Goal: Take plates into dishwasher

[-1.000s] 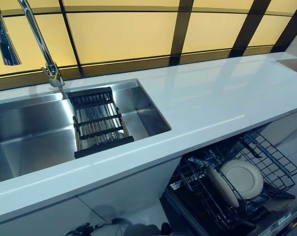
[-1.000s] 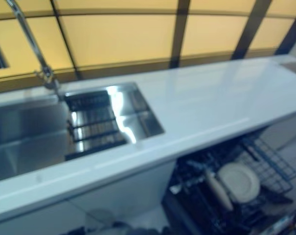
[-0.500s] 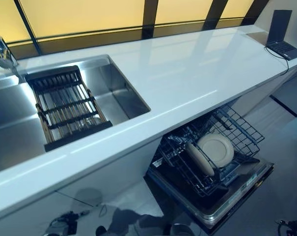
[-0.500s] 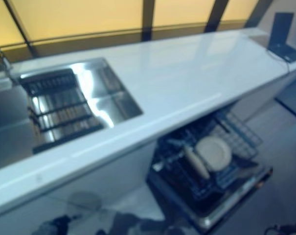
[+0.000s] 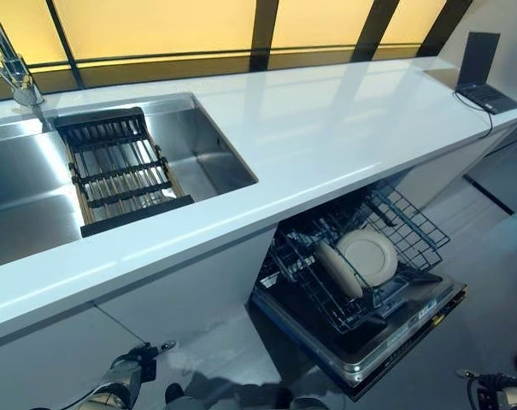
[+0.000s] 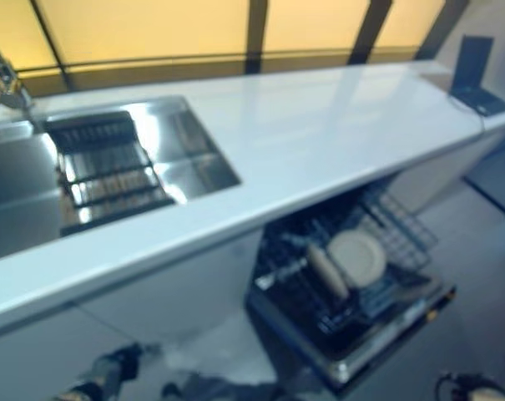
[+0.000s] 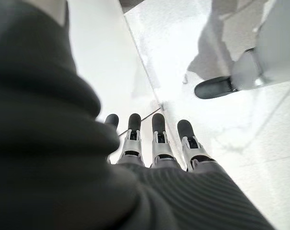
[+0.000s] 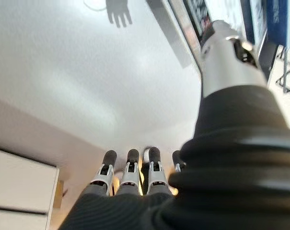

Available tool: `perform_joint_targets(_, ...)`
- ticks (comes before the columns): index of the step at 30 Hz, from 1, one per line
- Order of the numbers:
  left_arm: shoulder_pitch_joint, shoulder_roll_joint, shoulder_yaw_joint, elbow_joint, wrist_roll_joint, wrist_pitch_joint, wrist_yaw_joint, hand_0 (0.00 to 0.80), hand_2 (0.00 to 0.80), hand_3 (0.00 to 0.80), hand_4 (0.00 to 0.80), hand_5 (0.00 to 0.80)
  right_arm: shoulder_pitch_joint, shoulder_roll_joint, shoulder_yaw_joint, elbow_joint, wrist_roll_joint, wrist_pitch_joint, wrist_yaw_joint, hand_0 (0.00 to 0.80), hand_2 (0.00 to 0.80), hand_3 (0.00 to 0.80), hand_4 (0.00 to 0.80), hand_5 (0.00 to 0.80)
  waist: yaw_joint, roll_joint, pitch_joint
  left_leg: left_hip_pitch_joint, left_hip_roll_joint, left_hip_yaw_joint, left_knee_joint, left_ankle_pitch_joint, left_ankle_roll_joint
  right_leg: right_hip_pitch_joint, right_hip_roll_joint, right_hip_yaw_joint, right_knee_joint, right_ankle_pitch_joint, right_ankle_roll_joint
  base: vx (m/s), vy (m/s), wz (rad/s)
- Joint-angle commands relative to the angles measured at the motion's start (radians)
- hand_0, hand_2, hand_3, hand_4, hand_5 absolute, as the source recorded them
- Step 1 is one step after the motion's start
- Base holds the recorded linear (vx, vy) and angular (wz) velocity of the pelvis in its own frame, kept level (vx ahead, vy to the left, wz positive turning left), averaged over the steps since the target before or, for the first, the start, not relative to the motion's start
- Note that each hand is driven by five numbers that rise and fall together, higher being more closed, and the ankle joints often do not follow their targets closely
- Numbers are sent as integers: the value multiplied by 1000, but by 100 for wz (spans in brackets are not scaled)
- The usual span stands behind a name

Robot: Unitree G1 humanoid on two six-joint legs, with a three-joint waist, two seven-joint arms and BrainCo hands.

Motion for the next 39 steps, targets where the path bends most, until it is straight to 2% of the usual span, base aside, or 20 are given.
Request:
perform_joint_targets(1,-24,26,4,34,65,-24,19,0,0,0,0,0,-39,-24,42,20,39,14,25,0,0,0,0,0,7,58,12,17,-43,-18,-126,31,101,13,37,27,85,13,8,-186,-195,-17)
perform_joint_targets(3,-21,35,8,38,64,-28,21,0,0,0,0,0,-32,-15,47,28,35,15,31,0,0,0,0,0,11,62,10,13,-36,-29,-150,55,89,17,52,28,73,-3,1,-136,-167,-14)
perform_joint_targets(5,3,52,38,44,14,-48,22,0,0,0,0,0,-6,-6,44,63,65,15,49,0,0,0,0,0,26,76,11,-38,12,-38,-211,154,30,41,102,32,13,-22,-34,-204,-266,0)
perform_joint_targets(7,26,51,76,36,-33,-50,12,0,0,0,0,0,4,-8,27,78,70,24,65,0,0,0,0,0,27,73,21,-113,43,-32,-211,182,0,73,128,25,-38,-22,-48,-236,-212,10)
perform_joint_targets(8,28,41,92,31,-58,-41,6,0,0,0,0,0,7,-7,21,82,80,32,58,0,0,0,0,0,24,75,26,-113,40,-23,-211,176,5,76,140,28,-50,-22,-58,-312,-140,3)
perform_joint_targets(10,24,17,101,31,-93,-38,-10,0,0,0,0,0,8,-3,19,96,107,46,38,0,0,0,0,0,12,74,35,-72,19,16,-128,140,21,59,142,7,-64,-6,-81,-355,-100,18)
perform_joint_targets(12,17,-29,98,22,-99,-32,-20,0,0,0,0,0,20,11,-3,113,175,34,13,0,0,0,0,0,-11,44,35,-39,-17,37,159,-60,51,44,111,-44,-94,25,-96,-432,-120,82)
perform_joint_targets(13,21,-49,101,22,-88,-31,-26,0,0,0,0,0,23,13,-15,112,181,29,5,0,0,0,0,0,-18,29,33,-23,-48,15,279,-89,73,10,100,-43,-91,52,-110,-471,-90,100)
perform_joint_targets(16,36,-75,112,41,-60,-20,-29,0,0,0,0,0,37,0,-40,106,151,32,3,0,0,0,0,0,-43,37,13,51,-105,-59,394,-124,72,-39,118,-15,-74,65,-122,-281,26,14)
perform_joint_targets(17,38,-78,117,49,-54,-21,-33,0,0,0,0,0,42,-14,-41,97,118,46,10,0,0,0,0,0,-58,59,3,130,-142,-103,315,-144,68,-85,138,-16,-42,64,-122,-335,199,19)
perform_joint_targets(18,37,-78,98,40,-67,-4,-24,0,0,0,0,0,42,-30,-30,94,111,50,11,0,0,0,0,0,-74,104,-6,243,-158,-141,72,-130,57,-119,184,-26,-1,50,-121,-311,212,42)
perform_joint_targets(19,29,-79,85,41,-70,-6,-20,0,0,0,0,0,40,-38,-30,90,117,52,10,0,0,0,0,0,-77,112,-2,264,-190,-148,-22,-155,71,-135,185,-40,11,53,-112,-411,174,32)
perform_joint_targets(22,-1,-72,62,53,-58,-41,-7,0,0,0,0,0,21,-22,-23,92,150,60,1,0,0,0,0,0,-75,88,26,225,-249,-177,-37,-223,110,-220,148,-57,2,132,-69,-414,55,78)
perform_joint_targets(25,9,-61,64,51,-67,-74,-1,0,0,0,0,0,3,-36,-16,112,156,96,10,0,0,0,0,0,-57,80,47,227,-255,-169,-76,-212,113,-224,131,-84,-49,185,-35,-273,50,31)
perform_joint_targets(28,26,-39,55,49,-50,-63,1,0,0,0,0,0,11,-44,-31,124,149,86,28,0,0,0,0,0,-54,74,54,224,-257,-174,-95,-188,119,-226,128,-70,-135,239,-7,-134,25,3)
perform_joint_targets(30,32,-17,54,58,-38,-33,-4,0,0,0,0,0,29,-30,-41,115,168,80,23,0,0,0,0,0,-65,76,50,221,-245,-199,-116,-161,125,-236,131,2,-123,247,-1,-77,-38,3)
perform_joint_targets(33,55,10,80,76,-45,-12,-23,0,0,0,0,0,51,10,-59,124,185,62,20,0,0,0,0,0,-49,82,37,196,-218,-168,-132,-122,133,-214,90,13,-47,224,-3,-159,-134,1)
perform_joint_targets(37,104,26,133,91,-97,7,-59,0,0,0,0,0,81,90,-82,134,279,38,24,0,0,0,0,0,1,105,12,141,-161,-175,-115,-85,137,-127,-17,86,48,200,-21,-161,-250,-35)
perform_joint_targets(38,105,27,134,92,-100,7,-59,0,0,0,0,0,82,92,-82,134,282,37,23,0,0,0,0,0,2,105,12,140,-159,-175,-110,-89,137,-124,-20,86,49,198,-21,-108,-330,-10)
perform_joint_targets(39,114,22,144,101,-122,3,-59,0,0,0,0,0,81,111,-83,139,302,31,18,0,0,0,0,0,14,105,9,125,-144,-174,-85,-99,136,-109,-59,87,55,209,-23,-89,-327,13)
